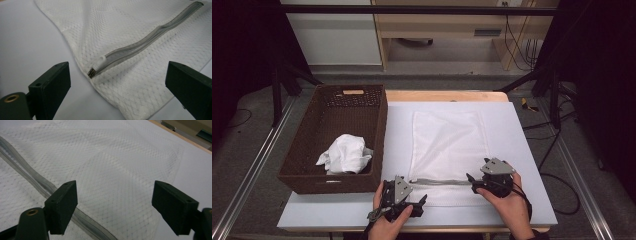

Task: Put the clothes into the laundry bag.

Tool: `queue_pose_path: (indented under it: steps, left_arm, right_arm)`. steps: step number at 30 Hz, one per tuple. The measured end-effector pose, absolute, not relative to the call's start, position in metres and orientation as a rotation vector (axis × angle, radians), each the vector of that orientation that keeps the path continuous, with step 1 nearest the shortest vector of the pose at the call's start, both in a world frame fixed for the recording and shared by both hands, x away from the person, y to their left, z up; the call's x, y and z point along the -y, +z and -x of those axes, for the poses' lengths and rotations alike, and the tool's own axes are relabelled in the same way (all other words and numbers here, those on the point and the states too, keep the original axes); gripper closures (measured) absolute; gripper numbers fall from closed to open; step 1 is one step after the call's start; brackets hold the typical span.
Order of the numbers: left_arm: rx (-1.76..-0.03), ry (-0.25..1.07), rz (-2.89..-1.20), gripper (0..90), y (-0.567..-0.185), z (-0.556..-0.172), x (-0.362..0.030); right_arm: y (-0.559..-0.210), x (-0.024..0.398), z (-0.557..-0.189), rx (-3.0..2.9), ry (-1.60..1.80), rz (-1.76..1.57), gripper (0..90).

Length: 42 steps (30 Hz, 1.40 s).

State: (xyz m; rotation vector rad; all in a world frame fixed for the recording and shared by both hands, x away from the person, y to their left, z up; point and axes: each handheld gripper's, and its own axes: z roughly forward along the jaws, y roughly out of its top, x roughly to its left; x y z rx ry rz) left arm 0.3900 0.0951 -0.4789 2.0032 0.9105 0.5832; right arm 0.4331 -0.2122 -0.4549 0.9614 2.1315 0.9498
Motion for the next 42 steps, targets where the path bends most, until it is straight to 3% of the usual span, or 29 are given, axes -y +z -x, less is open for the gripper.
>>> queue_pose_path:
  steps: [9,10,16,20,23,32,42]
  left_arm:
    - [-0.909,0.582,-2.003,6.4,-0.479,-0.389,-0.095]
    - [-0.912,0.574,-2.009,6.5,-0.479,-0.389,-0.094]
    - [-0.915,0.563,-2.03,6.6,-0.479,-0.388,-0.094]
    - [-0.914,0.558,-2.032,6.6,-0.477,-0.387,-0.095]
    - [-0.917,0.556,-2.028,6.6,-0.476,-0.386,-0.096]
    - [-0.923,0.554,-2.021,7.0,-0.475,-0.388,-0.097]
    - [-0.922,0.559,-2.026,7.4,-0.474,-0.387,-0.097]
  right_arm:
    - [-0.456,0.206,-0.431,-2.162,0.914,-0.921,34.6]
    - [-0.457,0.203,-0.43,-2.186,0.901,-0.885,41.4]
    - [-0.449,0.189,-0.43,-2.231,0.886,-0.782,54.3]
    - [-0.439,0.179,-0.436,-2.262,0.875,-0.72,55.5]
    - [-0.436,0.172,-0.444,-2.314,0.858,-0.686,51.0]
    - [-0.448,0.162,-0.449,-2.428,0.932,-0.564,73.5]
    - [-0.461,0.157,-0.445,-2.493,0.887,-0.512,74.5]
